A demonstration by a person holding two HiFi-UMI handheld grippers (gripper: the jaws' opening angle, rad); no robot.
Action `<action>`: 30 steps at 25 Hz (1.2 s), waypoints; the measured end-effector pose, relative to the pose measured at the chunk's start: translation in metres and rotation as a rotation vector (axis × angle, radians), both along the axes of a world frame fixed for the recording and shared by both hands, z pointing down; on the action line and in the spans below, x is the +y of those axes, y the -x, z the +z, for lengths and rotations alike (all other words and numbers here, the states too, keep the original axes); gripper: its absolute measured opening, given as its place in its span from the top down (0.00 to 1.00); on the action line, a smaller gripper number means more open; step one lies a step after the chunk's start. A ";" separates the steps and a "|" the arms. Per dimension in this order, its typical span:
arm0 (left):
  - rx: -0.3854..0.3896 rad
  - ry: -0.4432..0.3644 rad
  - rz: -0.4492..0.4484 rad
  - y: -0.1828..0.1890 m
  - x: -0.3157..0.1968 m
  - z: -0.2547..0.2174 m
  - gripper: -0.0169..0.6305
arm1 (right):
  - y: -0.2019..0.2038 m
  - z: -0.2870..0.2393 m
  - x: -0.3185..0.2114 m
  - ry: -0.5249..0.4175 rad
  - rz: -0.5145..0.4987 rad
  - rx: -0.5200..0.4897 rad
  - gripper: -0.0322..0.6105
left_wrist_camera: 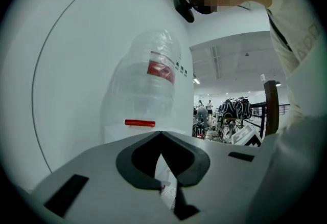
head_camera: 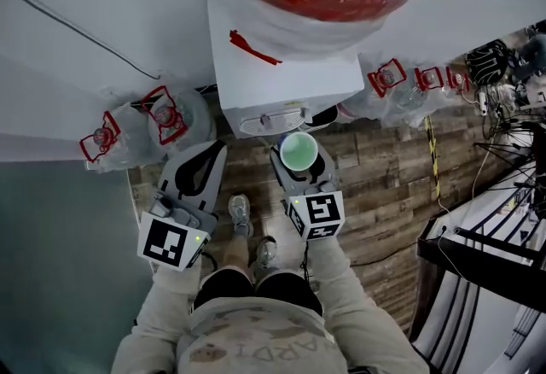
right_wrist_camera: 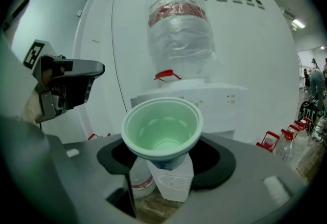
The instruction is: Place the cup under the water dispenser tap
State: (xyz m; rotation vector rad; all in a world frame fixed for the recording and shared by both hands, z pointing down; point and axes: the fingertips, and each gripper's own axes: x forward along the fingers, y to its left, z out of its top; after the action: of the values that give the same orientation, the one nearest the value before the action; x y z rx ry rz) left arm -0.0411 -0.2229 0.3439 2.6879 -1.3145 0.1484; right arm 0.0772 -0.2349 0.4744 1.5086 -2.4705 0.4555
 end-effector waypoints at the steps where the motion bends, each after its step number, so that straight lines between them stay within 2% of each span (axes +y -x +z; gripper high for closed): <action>1: 0.006 0.011 -0.005 0.000 0.000 0.005 0.97 | 0.000 0.010 0.000 0.010 0.002 0.002 0.48; 12: 0.004 0.052 0.009 0.016 0.006 0.080 0.97 | 0.015 0.119 -0.003 0.071 0.013 0.028 0.48; 20: 0.008 0.056 0.020 0.022 0.015 0.118 0.97 | 0.021 0.186 -0.009 0.087 0.017 0.056 0.48; 30: -0.006 0.058 0.025 0.037 0.019 0.156 0.97 | 0.034 0.251 -0.031 0.106 0.038 0.045 0.48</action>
State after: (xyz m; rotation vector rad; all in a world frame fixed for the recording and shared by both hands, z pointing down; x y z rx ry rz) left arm -0.0785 -0.2044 0.5002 2.6591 -1.2584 0.1947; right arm 0.0427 -0.2662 0.7249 1.5093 -2.3483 0.5433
